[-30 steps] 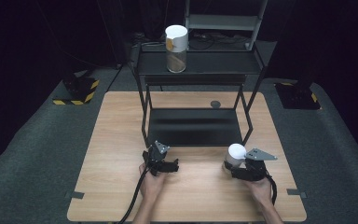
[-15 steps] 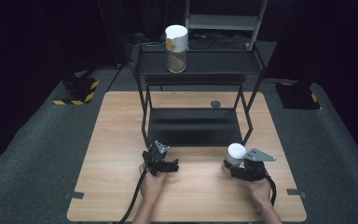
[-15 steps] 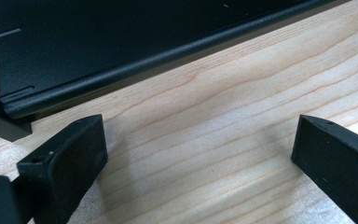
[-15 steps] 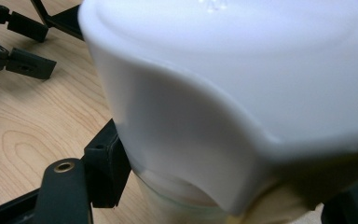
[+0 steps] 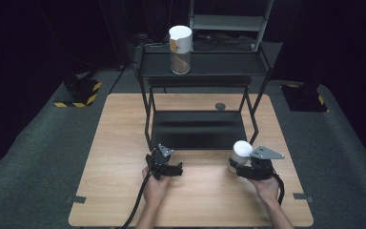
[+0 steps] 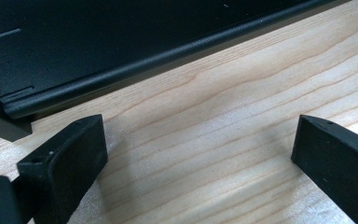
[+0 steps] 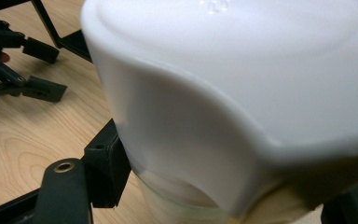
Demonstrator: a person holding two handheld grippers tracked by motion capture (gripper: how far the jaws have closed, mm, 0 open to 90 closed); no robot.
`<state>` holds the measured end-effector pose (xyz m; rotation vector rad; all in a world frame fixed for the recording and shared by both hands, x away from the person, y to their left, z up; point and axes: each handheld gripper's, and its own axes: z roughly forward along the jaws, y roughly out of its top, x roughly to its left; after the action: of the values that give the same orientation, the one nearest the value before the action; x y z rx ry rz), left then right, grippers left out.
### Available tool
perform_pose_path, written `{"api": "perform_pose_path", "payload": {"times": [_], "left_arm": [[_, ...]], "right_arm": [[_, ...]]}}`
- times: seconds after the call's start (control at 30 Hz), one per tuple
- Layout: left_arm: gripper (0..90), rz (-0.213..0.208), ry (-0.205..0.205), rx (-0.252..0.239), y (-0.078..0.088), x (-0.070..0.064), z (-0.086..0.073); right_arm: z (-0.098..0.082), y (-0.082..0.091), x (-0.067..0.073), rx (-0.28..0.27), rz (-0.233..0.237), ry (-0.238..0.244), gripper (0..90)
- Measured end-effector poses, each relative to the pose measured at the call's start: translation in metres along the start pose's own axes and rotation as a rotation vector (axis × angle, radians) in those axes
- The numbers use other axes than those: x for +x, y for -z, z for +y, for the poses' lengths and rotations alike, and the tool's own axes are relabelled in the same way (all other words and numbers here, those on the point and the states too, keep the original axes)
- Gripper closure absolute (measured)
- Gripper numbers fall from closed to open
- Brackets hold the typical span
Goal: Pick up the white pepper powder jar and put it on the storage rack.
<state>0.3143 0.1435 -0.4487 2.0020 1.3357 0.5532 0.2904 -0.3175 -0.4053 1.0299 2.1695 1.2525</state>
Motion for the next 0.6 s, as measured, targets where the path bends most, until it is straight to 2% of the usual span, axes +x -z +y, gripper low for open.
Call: {"api": "perform_pose_path", "payload": {"times": [0.6], "left_arm": [[3.4, -0.001, -0.001, 0.0, 0.0, 0.0, 0.0]], "right_arm": [[0.039, 0.007, -0.007, -0.003, 0.043, 0.022, 30.1]]}}
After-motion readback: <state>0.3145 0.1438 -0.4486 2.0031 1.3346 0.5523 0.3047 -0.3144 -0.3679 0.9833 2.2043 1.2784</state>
